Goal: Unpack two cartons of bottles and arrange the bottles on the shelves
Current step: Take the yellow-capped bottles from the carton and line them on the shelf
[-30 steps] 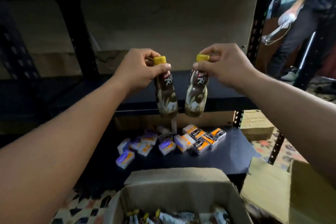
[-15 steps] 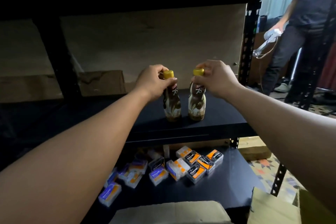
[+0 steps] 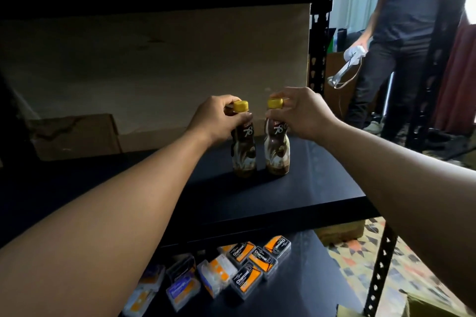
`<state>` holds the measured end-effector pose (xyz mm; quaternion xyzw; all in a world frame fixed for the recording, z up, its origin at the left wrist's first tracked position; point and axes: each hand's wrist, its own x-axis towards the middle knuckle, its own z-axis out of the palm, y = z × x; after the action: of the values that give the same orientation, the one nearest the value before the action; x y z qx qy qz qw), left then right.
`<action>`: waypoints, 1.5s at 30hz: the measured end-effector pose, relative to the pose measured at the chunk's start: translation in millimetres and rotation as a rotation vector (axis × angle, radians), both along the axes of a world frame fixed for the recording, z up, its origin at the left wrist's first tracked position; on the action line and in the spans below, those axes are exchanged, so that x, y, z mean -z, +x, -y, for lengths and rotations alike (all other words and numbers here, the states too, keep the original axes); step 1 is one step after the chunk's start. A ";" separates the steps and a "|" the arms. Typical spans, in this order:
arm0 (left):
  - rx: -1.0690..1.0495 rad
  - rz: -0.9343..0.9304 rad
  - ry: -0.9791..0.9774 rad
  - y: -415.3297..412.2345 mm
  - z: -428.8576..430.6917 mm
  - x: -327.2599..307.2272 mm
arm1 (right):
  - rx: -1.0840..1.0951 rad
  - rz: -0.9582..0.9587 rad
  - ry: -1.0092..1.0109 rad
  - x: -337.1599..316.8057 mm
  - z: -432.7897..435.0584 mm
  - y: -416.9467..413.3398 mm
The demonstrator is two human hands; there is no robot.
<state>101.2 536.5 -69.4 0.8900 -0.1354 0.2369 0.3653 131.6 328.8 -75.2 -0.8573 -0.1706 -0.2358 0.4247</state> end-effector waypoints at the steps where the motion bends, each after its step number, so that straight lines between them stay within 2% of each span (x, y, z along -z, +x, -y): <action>1: 0.004 0.001 0.000 8.6 3.6 0.6 | 0.001 0.012 -0.008 -0.4 3.2 4.4; 27: 0.020 0.064 -0.040 162.0 69.7 14.5 | 0.107 0.153 0.003 15.7 47.0 143.9; 45: 0.076 0.088 -0.080 216.3 70.2 24.8 | 0.115 0.177 0.069 26.0 49.8 201.9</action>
<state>317.5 466.3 -94.2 0.8577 -0.1753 0.2668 0.4030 333.6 279.0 -101.2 -0.8264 -0.1499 -0.3401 0.4229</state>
